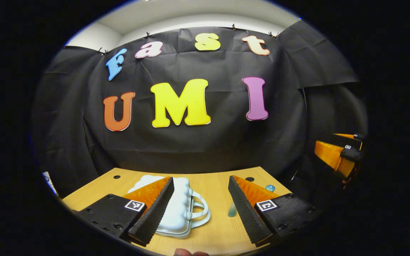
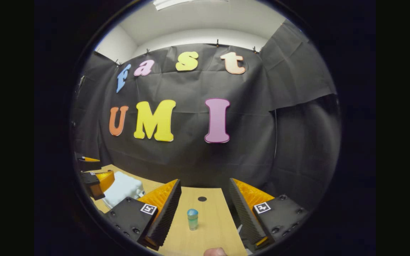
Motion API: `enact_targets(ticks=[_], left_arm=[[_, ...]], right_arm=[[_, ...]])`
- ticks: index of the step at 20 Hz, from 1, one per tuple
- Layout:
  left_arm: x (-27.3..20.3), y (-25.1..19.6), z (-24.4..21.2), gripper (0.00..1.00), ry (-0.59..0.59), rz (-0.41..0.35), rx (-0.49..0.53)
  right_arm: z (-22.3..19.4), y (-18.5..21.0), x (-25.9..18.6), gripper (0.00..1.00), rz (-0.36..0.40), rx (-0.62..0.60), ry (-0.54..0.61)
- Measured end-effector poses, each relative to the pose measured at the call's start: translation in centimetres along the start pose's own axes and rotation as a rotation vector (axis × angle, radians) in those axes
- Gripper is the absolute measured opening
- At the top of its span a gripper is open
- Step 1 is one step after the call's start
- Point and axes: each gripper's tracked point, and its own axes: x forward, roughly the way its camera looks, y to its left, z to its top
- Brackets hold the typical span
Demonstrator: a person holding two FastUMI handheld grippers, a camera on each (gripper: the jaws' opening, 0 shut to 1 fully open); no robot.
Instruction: First open the suitcase, pack the skin care products into it, and then close the suitcase.
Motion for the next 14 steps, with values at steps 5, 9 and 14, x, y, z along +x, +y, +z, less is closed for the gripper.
enact_targets(ticks=[5,9,14], left_arm=[[2.9,-0.4,-4.0,1.0,0.1,-0.107,0.242],[5.3,-0.3,-7.1,0.99,0.179,-0.159,0.439],[8.3,-0.4,-11.5,0.98,0.297,-0.222,0.7]], right_arm=[[-1.8,-2.2,-0.1,0.8,-0.041,-0.007,0.048],[-2.3,-4.4,-0.1,0.8,-0.094,-0.01,0.063],[-3.0,-6.7,-0.4,0.8,-0.156,-0.019,0.093]])
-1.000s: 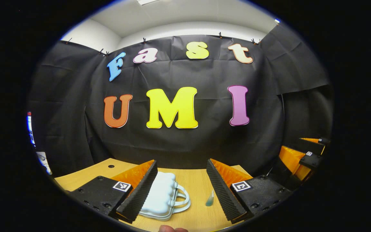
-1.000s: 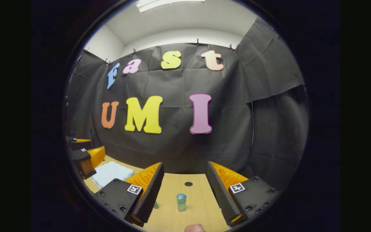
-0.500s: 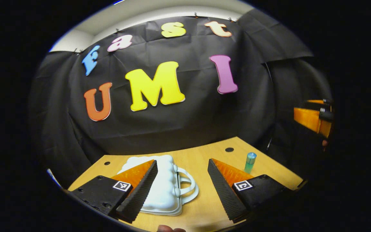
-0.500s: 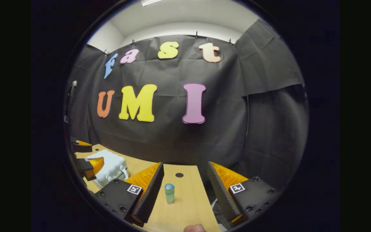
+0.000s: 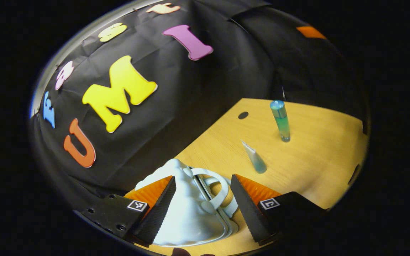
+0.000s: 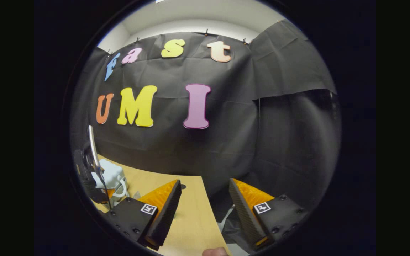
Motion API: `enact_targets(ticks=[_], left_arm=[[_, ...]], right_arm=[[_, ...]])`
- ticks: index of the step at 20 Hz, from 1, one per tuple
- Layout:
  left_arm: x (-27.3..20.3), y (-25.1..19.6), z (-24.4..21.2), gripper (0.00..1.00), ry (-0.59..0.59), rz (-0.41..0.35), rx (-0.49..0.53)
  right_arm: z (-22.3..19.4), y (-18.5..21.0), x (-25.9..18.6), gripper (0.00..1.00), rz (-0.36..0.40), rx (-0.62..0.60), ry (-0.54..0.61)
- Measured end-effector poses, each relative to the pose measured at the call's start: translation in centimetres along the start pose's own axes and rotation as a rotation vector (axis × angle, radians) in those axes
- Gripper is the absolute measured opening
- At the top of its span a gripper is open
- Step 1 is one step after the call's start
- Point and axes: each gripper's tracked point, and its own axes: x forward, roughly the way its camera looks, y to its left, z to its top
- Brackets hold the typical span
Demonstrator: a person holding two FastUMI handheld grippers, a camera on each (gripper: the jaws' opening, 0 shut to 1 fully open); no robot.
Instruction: First open the suitcase, pack the skin care products into it, and then close the suitcase.
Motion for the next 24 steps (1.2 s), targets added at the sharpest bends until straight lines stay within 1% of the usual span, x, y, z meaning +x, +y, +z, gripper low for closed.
enact_targets(ticks=[1,3,5,7,9,11,12,13,14,18,19,20,21,22,24], left_arm=[[0.9,-0.6,-0.6,0.98,0.031,-0.023,0.048],[1.9,-1.5,-2.8,0.97,0.109,-0.04,0.143],[3.1,-1.4,-4.4,0.96,0.159,-0.029,0.192],[4.2,-1.1,-5.5,0.92,0.206,-0.024,0.215],[5.0,-1.4,-5.9,0.86,0.233,-0.034,0.256],[5.6,-1.7,-6.3,0.76,0.252,-0.041,0.296],[5.7,-1.8,-6.4,0.63,0.259,-0.048,0.307],[5.9,-2.2,-6.4,0.57,0.264,-0.058,0.311],[5.8,-2.3,-6.3,0.48,0.265,-0.063,0.316],[5.5,-2.5,-5.7,0.29,0.251,-0.063,0.313],[5.2,-2.3,-5.3,0.27,0.24,-0.055,0.311],[5.0,-2.1,-5.1,0.22,0.236,-0.048,0.307],[4.6,-1.6,-4.8,0.19,0.232,-0.036,0.297],[3.9,-0.5,-4.5,0.15,0.222,-0.022,0.272],[2.8,1.1,-3.3,0.11,0.18,0.003,0.209]], right_arm=[[-0.1,-0.5,-0.1,0.8,-0.011,-0.004,0.002],[0.1,-1.3,-0.1,0.8,-0.032,-0.011,0.001],[-0.1,-2.1,-0.2,0.8,-0.053,-0.012,0.005],[-0.5,-2.6,-0.1,0.8,-0.069,-0.011,0.019],[-0.8,-3.0,-0.2,0.8,-0.083,-0.009,0.029],[-0.7,-3.2,-0.3,0.8,-0.092,-0.008,0.032],[-0.6,-3.3,-0.2,0.8,-0.097,-0.009,0.032],[-0.6,-3.2,-0.3,0.8,-0.099,-0.009,0.032],[-0.6,-3.2,-0.3,0.8,-0.101,-0.01,0.03],[-0.9,-2.9,-0.6,0.8,-0.1,-0.001,0.038],[-1.0,-2.7,-0.6,0.8,-0.099,0.0,0.039],[-1.0,-2.5,-0.7,0.8,-0.095,0.001,0.037],[-1.0,-2.2,-0.8,0.8,-0.091,0.003,0.035],[-0.8,-1.9,-0.9,0.8,-0.085,0.005,0.033],[-0.7,-1.2,-0.9,0.8,-0.072,0.006,0.029]])
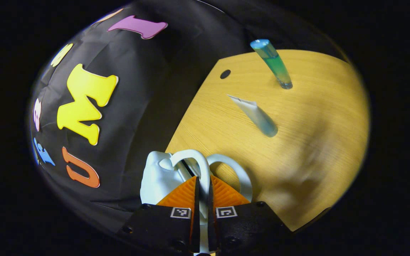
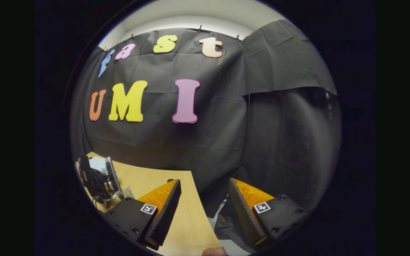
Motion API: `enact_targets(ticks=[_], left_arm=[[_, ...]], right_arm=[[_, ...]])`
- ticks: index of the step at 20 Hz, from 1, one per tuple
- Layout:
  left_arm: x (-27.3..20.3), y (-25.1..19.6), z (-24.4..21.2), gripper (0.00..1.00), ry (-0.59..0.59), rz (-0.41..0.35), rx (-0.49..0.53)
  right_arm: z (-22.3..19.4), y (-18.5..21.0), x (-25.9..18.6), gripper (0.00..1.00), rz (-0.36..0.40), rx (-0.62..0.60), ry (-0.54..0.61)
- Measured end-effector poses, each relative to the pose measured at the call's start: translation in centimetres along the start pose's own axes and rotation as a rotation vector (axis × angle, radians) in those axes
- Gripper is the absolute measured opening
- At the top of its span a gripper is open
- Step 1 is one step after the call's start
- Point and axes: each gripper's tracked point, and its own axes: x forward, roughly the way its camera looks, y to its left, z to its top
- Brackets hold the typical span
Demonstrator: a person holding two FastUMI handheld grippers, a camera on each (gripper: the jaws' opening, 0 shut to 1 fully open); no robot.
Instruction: First open the suitcase, pack the skin care products into it, and then close the suitcase.
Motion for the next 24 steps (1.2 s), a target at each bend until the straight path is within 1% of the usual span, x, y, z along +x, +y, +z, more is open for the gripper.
enact_targets(ticks=[3,6,8,9,12,15,16,17,19,20,22,24], left_arm=[[-2.7,4.6,0.4,0.07,-0.061,0.071,-0.096],[-5.7,11.1,-1.1,0.04,-0.128,0.159,-0.245],[-7.7,15.8,-3.0,0.04,-0.173,0.222,-0.349],[-8.6,18.8,-5.0,0.03,-0.188,0.258,-0.403],[-9.8,25.0,-11.2,0.03,-0.234,0.35,-0.55],[-9.1,29.2,-20.4,0.03,-0.25,0.403,-0.695],[-8.4,30.1,-23.3,0.03,-0.255,0.409,-0.736],[-7.3,30.6,-26.0,0.03,-0.255,0.398,-0.78],[-3.7,31.0,-32.4,0.03,-0.236,0.377,-0.878],[-2.1,30.7,-34.9,0.03,-0.217,0.36,-0.938],[2.0,29.8,-40.0,0.04,-0.167,0.312,-1.073],[5.6,27.9,-43.3,0.04,-0.119,0.25,-1.203]], right_arm=[[0.6,1.7,-0.2,0.8,0.032,0.001,-0.013],[1.5,3.7,-0.2,0.8,0.069,-0.011,-0.028],[2.1,5.0,-0.1,0.8,0.091,-0.014,-0.035],[2.3,5.8,0.0,0.8,0.102,-0.017,-0.038],[2.7,8.2,0.4,0.8,0.139,-0.02,-0.028],[3.4,10.1,0.6,0.8,0.157,-0.059,-0.037],[3.9,10.7,0.6,0.8,0.165,-0.076,-0.05],[4.2,11.1,0.6,0.8,0.171,-0.093,-0.06],[4.4,11.8,0.6,0.8,0.179,-0.122,-0.067],[4.3,12.2,0.6,0.8,0.181,-0.133,-0.062],[3.7,13.1,0.7,0.8,0.189,-0.157,-0.047],[3.0,14.3,0.6,0.8,0.205,-0.196,-0.029]])
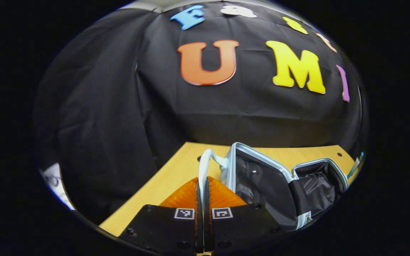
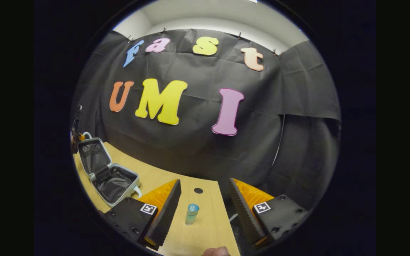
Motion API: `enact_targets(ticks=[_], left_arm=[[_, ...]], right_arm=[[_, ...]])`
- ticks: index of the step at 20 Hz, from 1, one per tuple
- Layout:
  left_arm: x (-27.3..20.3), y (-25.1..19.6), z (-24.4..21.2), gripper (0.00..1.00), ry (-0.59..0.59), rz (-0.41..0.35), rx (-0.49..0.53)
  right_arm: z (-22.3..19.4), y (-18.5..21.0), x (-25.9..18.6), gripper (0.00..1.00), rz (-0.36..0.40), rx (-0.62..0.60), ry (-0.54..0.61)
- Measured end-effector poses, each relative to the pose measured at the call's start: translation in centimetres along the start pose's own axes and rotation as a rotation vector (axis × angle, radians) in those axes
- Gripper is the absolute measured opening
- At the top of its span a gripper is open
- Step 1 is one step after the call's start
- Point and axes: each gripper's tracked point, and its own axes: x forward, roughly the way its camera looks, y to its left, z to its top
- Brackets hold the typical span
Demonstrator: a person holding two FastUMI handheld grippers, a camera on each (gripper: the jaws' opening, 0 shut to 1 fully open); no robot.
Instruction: First open the suitcase, pack the skin care products into it, and then close the suitcase.
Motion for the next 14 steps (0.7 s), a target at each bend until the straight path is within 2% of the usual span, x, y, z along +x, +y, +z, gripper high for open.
enact_targets(ticks=[5,7,9,11,12,13,14], left_arm=[[3.9,1.9,-7.7,0.05,0.121,-0.017,-0.294],[3.7,2.1,-9.1,0.07,0.135,-0.003,-0.319],[3.8,2.0,-8.8,0.16,0.129,0.007,-0.341],[3.2,2.7,-9.0,0.21,0.143,0.047,-0.311],[3.1,3.4,-9.1,0.18,0.151,0.08,-0.288],[2.8,3.8,-8.9,0.27,0.153,0.102,-0.272],[2.0,3.6,-8.3,0.5,0.147,0.1,-0.274]], right_arm=[[0.4,1.1,0.5,0.8,0.014,-0.025,0.009],[0.3,0.8,0.6,0.8,0.005,-0.027,0.013],[0.0,0.7,0.9,0.8,0.003,-0.023,0.023],[-0.1,0.9,1.1,0.8,0.012,-0.018,0.028],[0.0,1.1,1.2,0.8,0.019,-0.017,0.026],[0.1,1.1,1.3,0.8,0.026,-0.013,0.019],[0.2,1.1,1.3,0.8,0.032,-0.006,0.012]])
